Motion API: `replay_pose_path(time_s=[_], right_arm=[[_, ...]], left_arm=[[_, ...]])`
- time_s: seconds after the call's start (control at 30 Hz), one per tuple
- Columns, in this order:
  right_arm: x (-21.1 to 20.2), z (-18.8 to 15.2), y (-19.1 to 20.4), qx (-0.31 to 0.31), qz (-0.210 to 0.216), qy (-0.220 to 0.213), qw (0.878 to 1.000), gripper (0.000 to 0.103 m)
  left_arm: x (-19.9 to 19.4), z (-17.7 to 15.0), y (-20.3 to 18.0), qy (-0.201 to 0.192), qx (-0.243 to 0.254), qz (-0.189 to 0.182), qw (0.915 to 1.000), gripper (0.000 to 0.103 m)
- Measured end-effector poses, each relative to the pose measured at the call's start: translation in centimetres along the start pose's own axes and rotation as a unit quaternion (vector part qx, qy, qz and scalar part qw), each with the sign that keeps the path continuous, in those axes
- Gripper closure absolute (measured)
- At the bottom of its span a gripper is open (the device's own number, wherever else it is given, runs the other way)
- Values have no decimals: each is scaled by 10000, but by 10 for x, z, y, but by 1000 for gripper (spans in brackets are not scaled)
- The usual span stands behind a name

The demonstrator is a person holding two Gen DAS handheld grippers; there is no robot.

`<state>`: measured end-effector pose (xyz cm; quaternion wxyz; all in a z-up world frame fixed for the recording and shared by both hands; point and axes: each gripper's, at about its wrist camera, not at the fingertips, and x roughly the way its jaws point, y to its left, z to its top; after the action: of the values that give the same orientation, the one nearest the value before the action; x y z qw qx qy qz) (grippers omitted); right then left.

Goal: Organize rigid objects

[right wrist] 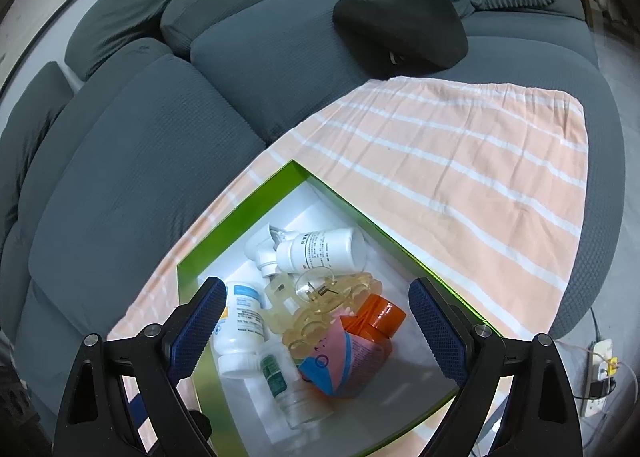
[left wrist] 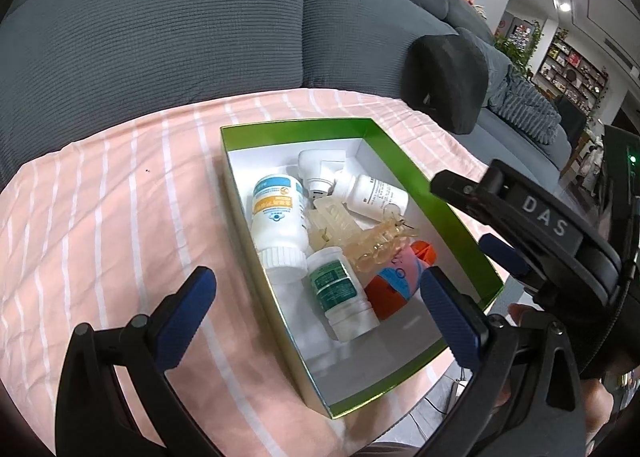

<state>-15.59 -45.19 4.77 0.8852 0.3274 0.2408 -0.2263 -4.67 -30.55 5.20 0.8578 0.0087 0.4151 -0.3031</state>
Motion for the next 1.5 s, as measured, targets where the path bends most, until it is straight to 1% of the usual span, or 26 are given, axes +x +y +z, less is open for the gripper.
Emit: replay_pose_path(time_s=[0.2, 1.0, 1.33, 1.5], right_arm=[[0, 2, -4, 44, -36, 12, 10000, 9], [3, -1, -2, -22, -63, 66, 10000, 9], [3, 0, -1, -19, -75, 68, 9999, 9], [1, 0, -2, -20, -89, 63, 9999, 9]], left_arm=[[2, -1, -3, 32, 27, 62, 10000, 1], [8, -5, -8, 200, 36, -5, 9998, 1], [6, -6, -9, 158, 24, -135, 9998, 1], [5, -6, -9, 145, 32, -136, 9998, 1]])
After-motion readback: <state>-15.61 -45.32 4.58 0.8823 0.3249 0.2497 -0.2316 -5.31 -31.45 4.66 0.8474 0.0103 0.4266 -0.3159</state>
